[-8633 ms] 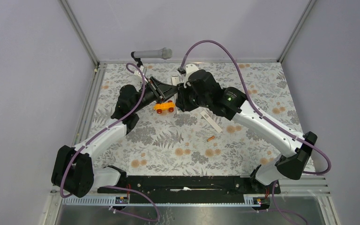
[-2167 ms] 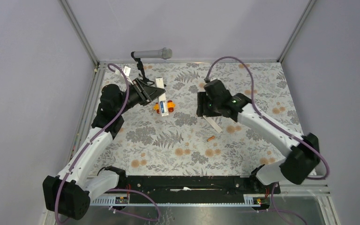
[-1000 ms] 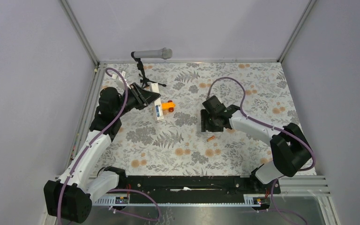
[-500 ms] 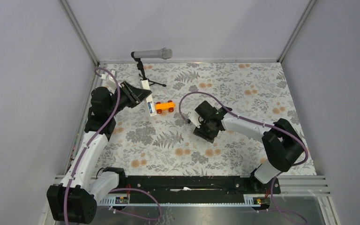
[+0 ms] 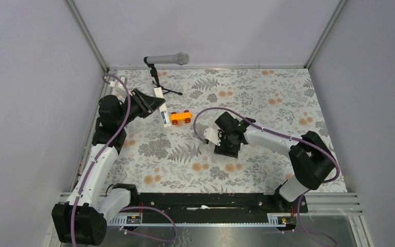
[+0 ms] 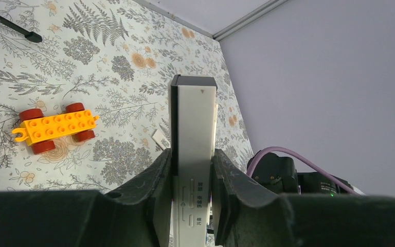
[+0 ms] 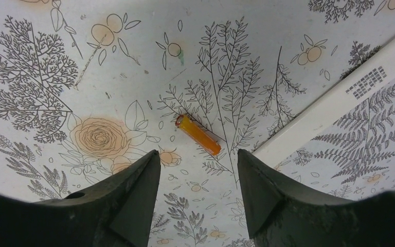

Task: Load the batteries into the remote control
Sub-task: Adjust the battery at the center of the board.

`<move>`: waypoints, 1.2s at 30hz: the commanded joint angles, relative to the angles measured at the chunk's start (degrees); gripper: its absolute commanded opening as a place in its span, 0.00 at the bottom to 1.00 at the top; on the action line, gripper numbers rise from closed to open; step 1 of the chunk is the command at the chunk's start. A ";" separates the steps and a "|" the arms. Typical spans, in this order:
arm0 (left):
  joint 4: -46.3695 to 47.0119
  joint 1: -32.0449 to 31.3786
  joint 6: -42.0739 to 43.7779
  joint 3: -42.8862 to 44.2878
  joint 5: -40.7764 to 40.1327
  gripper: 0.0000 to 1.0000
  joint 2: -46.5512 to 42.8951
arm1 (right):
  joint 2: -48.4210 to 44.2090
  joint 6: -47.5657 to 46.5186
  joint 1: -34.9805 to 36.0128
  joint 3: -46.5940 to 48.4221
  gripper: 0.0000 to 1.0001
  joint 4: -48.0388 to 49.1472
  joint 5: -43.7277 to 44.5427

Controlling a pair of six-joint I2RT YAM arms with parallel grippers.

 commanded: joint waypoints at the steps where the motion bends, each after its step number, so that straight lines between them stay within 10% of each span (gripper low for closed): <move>1: 2.31 0.36 0.88 4.56 1.28 0.00 -0.77 | 1.37 -2.33 0.04 0.28 0.63 0.96 -0.30; 30: 4.26 0.37 -1.82 4.12 3.03 0.00 -0.91 | 7.01 4.46 -0.73 0.90 0.20 5.79 2.71; 36: 4.29 0.36 -1.77 4.03 3.08 0.00 -1.10 | 10.67 12.37 -2.39 6.30 0.40 2.67 2.65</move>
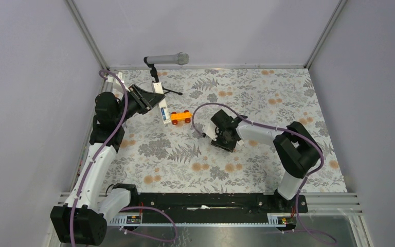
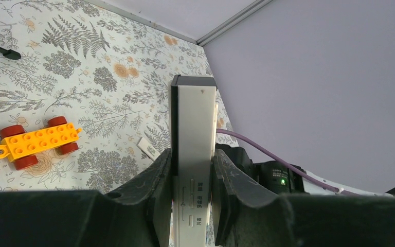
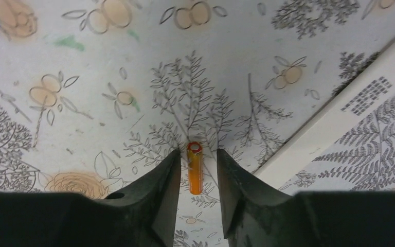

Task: Load the batteries into the remote control
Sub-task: Adjust the battery at the center of the board, then pick up the battery from the center of the board.

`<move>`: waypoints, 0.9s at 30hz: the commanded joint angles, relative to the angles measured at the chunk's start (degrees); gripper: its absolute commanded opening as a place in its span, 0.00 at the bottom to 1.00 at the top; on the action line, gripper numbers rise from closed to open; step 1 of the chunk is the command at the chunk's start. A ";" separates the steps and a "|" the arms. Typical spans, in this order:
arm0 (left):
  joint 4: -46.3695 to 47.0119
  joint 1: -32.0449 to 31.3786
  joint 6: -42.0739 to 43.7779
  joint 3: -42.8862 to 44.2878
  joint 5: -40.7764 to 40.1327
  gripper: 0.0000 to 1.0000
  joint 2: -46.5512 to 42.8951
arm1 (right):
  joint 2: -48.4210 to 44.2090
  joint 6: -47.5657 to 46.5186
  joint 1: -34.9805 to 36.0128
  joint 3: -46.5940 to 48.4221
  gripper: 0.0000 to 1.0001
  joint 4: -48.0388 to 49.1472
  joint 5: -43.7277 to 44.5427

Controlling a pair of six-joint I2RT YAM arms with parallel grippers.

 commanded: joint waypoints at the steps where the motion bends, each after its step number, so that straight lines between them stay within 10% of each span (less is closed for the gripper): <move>1: 4.34 0.32 -0.53 0.26 1.33 0.00 -1.23 | 2.69 5.97 -1.52 4.76 0.44 -3.20 0.14; 10: 4.74 0.32 -0.62 -0.18 1.38 0.00 -1.19 | -0.74 1.80 -2.38 0.74 0.42 -4.24 -1.80; 27: 7.66 -0.09 -1.49 -2.71 1.55 0.00 -0.86 | -3.30 6.11 -3.20 2.13 0.00 -0.35 -2.94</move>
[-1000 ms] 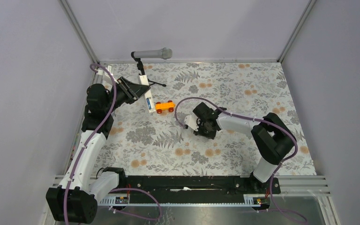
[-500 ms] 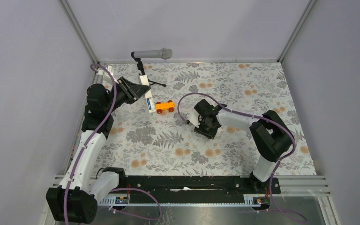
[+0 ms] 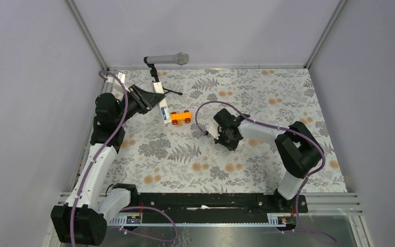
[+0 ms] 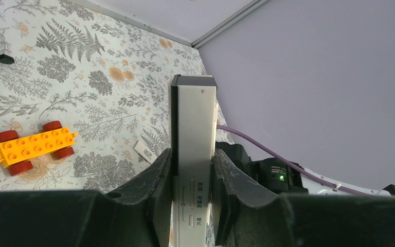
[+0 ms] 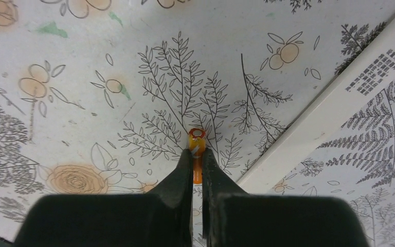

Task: Load the batteries into the remote control
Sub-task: Pick up the battery from the center of the board.

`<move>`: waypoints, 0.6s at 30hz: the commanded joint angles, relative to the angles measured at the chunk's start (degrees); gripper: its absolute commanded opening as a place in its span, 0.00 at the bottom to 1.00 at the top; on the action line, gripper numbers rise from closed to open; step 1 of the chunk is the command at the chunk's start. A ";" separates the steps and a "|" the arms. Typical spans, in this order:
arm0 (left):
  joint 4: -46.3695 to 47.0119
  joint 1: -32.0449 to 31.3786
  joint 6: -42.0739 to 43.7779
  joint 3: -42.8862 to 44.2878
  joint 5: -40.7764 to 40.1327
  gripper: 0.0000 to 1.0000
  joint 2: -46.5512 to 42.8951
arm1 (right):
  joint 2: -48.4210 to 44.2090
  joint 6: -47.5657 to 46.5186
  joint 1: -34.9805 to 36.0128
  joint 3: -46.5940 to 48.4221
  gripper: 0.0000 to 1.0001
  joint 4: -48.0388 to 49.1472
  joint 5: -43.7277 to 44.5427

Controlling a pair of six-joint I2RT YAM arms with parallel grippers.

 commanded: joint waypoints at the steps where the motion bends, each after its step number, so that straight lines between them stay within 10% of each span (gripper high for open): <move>1: 6.87 -0.45 -1.04 -3.17 0.95 0.00 -0.84 | -4.92 5.39 -1.47 1.88 0.00 1.68 -4.58; 18: 33.30 -14.63 -12.69 -19.81 -4.84 0.00 6.97 | -21.28 47.40 -1.67 8.62 0.00 0.33 -10.50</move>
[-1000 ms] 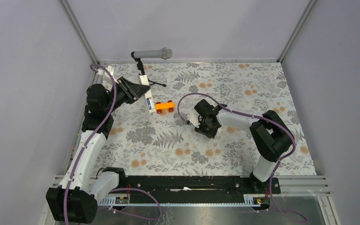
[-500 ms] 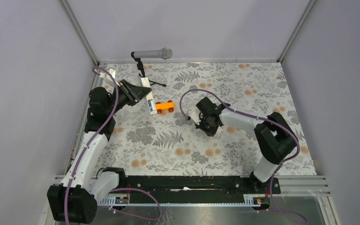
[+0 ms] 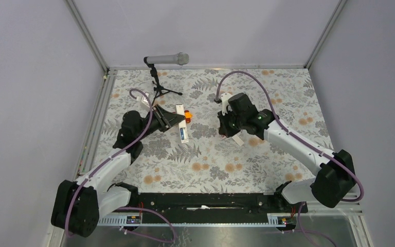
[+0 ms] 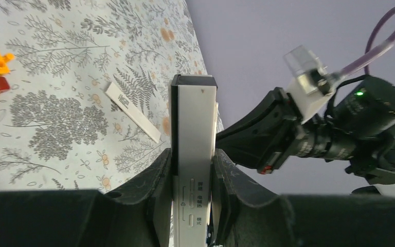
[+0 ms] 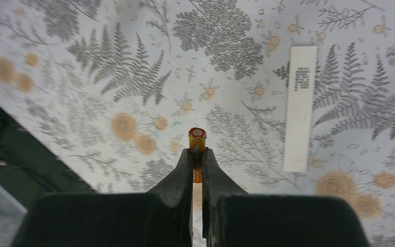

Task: Load the batteries into the remote control
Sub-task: Pick up the battery from the center of the board, then load the battery into the remote control.

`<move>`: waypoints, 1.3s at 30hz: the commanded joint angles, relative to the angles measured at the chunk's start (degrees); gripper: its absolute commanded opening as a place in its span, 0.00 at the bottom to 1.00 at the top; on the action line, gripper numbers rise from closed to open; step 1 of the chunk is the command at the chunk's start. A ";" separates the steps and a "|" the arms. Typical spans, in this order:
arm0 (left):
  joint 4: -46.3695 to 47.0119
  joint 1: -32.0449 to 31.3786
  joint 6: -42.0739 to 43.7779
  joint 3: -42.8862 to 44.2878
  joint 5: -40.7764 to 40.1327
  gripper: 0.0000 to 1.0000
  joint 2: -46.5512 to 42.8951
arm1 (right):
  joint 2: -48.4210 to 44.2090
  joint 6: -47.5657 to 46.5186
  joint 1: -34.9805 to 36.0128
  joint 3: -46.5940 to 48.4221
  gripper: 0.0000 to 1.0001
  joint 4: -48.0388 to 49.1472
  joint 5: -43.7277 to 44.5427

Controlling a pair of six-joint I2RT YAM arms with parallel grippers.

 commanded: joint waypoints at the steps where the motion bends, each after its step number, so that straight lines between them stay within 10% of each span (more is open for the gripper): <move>1: 10.98 -3.60 -6.38 0.16 -4.02 0.00 3.57 | 0.25 19.01 0.20 7.69 0.00 -4.49 -5.39; 9: 11.27 -7.86 -11.74 1.61 -5.98 0.00 7.51 | 0.10 42.96 3.55 12.50 0.00 -1.94 -13.02; 39: 23.96 -9.08 -25.92 1.01 -4.44 0.00 13.71 | 13.88 36.50 9.80 31.91 0.00 -22.99 -1.67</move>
